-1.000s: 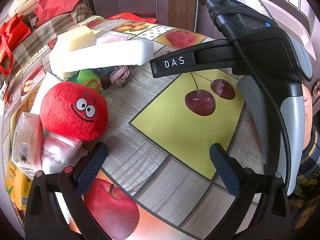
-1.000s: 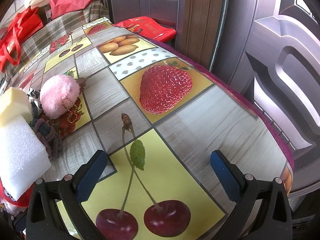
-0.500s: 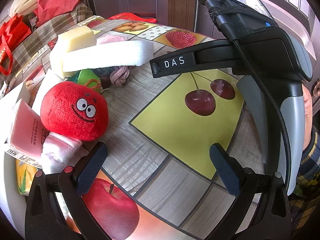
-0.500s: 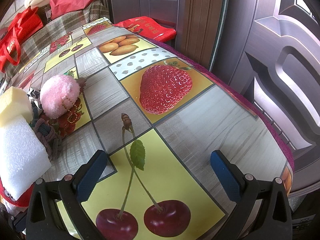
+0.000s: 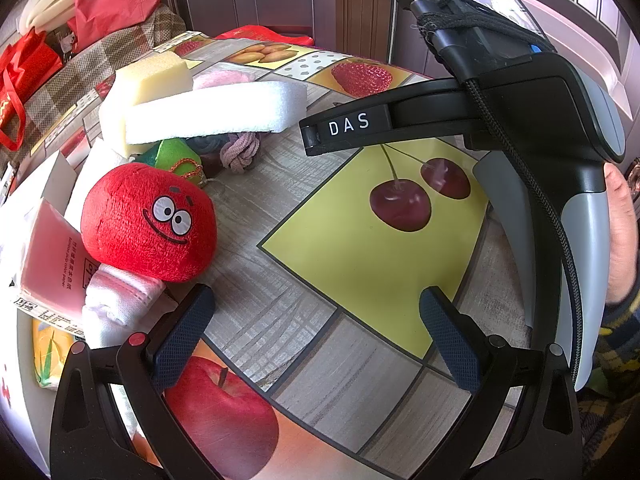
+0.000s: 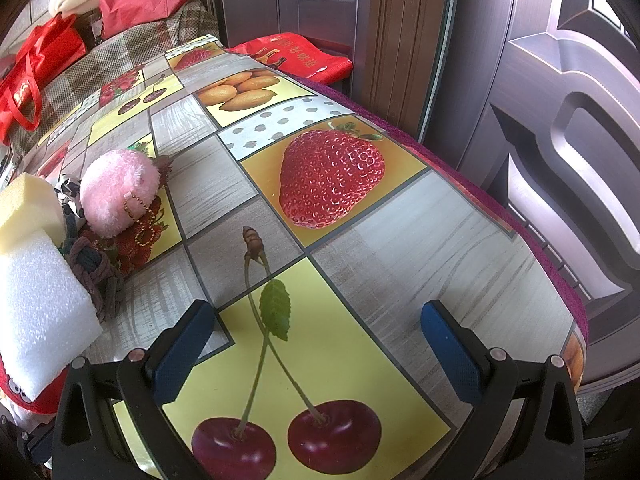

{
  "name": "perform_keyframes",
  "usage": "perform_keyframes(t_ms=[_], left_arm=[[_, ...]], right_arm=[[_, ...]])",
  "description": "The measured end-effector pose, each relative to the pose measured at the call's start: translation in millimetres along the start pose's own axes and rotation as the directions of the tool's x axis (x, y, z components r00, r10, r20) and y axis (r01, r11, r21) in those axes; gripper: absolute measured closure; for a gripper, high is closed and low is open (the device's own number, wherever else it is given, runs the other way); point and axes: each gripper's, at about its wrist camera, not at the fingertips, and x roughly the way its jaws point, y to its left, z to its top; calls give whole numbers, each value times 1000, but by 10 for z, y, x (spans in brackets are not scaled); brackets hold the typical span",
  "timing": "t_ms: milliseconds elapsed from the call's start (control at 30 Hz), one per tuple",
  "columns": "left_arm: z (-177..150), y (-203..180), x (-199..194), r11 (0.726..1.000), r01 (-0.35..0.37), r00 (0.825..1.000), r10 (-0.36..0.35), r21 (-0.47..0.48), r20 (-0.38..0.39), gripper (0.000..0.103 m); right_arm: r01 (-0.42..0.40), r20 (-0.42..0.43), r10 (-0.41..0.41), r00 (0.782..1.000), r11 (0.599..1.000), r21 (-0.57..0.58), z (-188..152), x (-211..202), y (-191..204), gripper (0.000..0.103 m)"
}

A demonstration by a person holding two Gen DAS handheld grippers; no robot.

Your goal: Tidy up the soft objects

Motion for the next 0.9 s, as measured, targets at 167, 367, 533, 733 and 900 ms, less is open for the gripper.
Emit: perform_keyframes(t_ms=[167,367,533,733,900], left_arm=[[0,0,0,1000,0,1000,0,0,0,1],[0,1,0,1000,0,1000,0,0,0,1],[0,0,-1,1000,0,1000,0,0,0,0],[7,-39,-6,1000,-6,1000,6,-2,2,1],[-84,28,-307,999,24,993,-20,-37,114,1]], right_arm=[[0,0,0,1000,1000,0,1,3,4,0],[0,0,0,1000,1000,0,0,5,8,0],[0,0,0,1000,1000,0,-2,7,11,0],[5,2,-5,1000,1000,-4,-3,19,29,0],[-29,4,29,1000,999,-15,-9,3,12,0]])
